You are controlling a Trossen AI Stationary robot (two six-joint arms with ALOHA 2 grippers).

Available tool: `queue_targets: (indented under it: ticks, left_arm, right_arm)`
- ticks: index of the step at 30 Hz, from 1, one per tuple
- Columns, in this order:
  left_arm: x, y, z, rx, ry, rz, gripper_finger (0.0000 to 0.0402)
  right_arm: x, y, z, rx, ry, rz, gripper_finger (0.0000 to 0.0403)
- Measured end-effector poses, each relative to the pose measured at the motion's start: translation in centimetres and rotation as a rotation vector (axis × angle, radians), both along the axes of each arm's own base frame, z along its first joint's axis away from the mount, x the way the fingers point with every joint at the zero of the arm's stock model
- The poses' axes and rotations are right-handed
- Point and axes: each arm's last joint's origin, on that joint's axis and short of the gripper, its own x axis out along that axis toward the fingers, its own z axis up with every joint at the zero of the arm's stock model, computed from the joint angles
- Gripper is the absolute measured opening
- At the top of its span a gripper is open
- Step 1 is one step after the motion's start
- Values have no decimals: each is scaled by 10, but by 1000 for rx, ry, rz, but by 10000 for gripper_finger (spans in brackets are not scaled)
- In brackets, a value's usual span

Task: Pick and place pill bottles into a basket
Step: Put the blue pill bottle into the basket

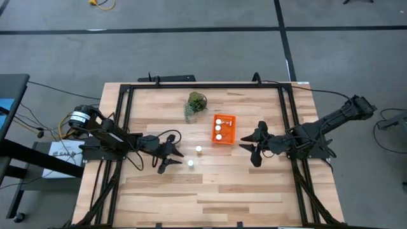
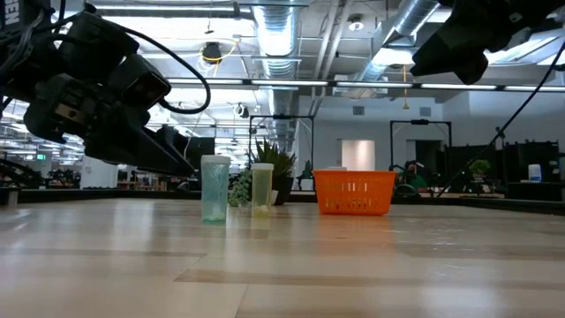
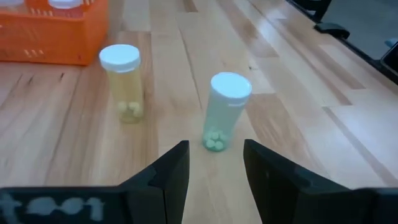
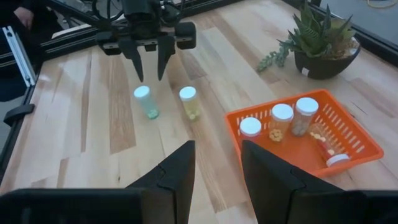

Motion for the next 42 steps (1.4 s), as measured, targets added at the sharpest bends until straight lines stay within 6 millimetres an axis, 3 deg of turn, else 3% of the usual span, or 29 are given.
queue_targets:
  ticks: [15,26,35,42]
  left_arm:
    - [6,-8,2,30,19,17,191]
    - [16,-10,6,70,21,10,197]
    - [35,-14,-19,75,99,-11,197]
    - [41,-11,-19,48,49,-28,197]
  right_arm:
    - [-1,0,-1,-9,15,2,123]
    - [-1,0,-1,-21,16,10,123]
    - [-1,0,-1,-21,16,10,123]
    - [-1,1,-1,-19,17,18,123]
